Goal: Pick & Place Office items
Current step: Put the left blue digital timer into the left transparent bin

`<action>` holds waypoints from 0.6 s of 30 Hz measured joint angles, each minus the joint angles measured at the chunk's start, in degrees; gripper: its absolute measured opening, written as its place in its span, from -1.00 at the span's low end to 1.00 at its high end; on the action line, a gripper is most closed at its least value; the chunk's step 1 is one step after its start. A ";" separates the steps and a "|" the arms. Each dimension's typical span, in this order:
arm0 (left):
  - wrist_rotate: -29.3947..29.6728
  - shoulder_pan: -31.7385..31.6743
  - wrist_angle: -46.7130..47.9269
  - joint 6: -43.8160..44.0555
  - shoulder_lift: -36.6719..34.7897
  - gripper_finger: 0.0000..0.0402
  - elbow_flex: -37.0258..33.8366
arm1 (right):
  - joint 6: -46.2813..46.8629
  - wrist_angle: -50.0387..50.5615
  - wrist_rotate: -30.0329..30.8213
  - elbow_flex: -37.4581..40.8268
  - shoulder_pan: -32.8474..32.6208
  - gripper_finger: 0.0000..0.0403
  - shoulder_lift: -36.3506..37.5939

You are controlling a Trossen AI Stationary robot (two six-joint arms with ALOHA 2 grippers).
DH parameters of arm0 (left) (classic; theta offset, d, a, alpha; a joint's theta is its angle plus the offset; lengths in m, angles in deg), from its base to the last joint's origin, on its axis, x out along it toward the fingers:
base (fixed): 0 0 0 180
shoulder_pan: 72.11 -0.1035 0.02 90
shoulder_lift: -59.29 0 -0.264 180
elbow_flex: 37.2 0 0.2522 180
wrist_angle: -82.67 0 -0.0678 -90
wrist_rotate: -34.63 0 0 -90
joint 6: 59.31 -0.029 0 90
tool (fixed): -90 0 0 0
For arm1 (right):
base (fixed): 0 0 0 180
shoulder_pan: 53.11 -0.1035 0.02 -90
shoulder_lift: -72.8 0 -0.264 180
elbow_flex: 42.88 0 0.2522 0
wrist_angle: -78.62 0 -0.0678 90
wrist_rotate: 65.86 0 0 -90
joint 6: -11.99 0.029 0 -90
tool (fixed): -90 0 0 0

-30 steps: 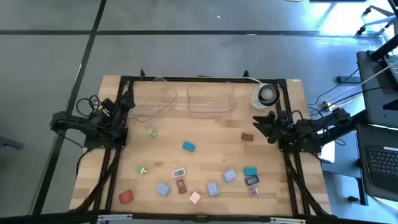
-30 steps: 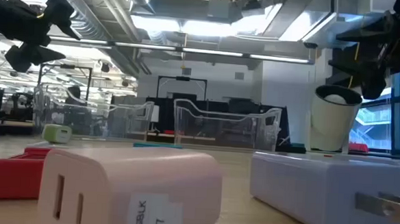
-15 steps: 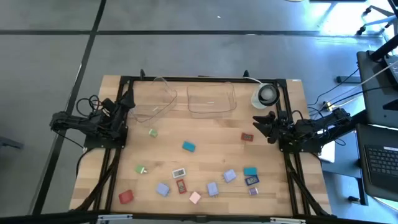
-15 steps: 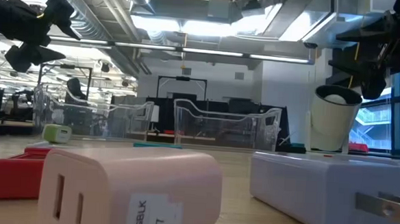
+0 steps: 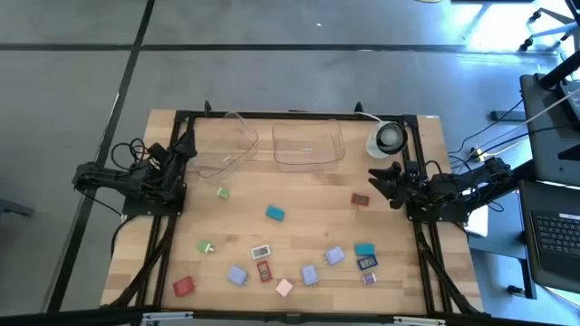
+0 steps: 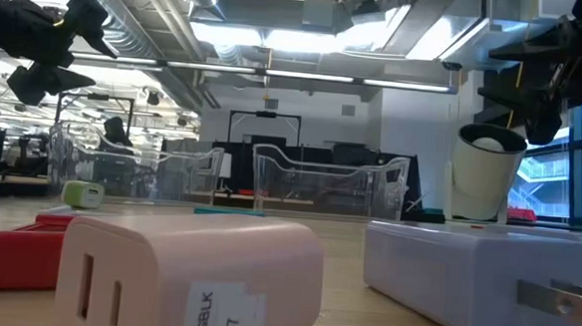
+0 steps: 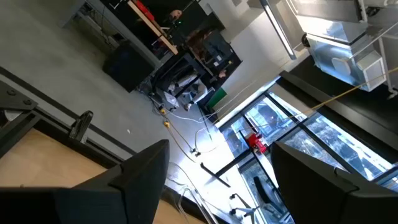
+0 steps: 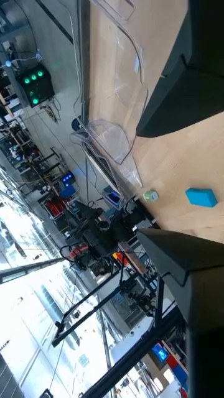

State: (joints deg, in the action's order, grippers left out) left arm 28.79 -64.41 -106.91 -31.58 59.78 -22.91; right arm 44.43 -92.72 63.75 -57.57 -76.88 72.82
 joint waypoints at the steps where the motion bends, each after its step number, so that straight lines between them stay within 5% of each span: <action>1: 0.00 0.00 0.01 0.00 0.00 0.38 -0.01 | 0.01 0.00 0.01 0.00 0.00 0.28 0.00; 18: -0.02 0.00 0.01 0.00 -0.01 0.38 -0.02 | 4.42 0.00 2.93 0.00 0.00 0.28 0.00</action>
State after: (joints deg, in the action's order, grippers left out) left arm 28.77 -64.41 -106.90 -31.58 59.77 -22.93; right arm 48.85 -92.72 66.68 -57.57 -76.88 72.82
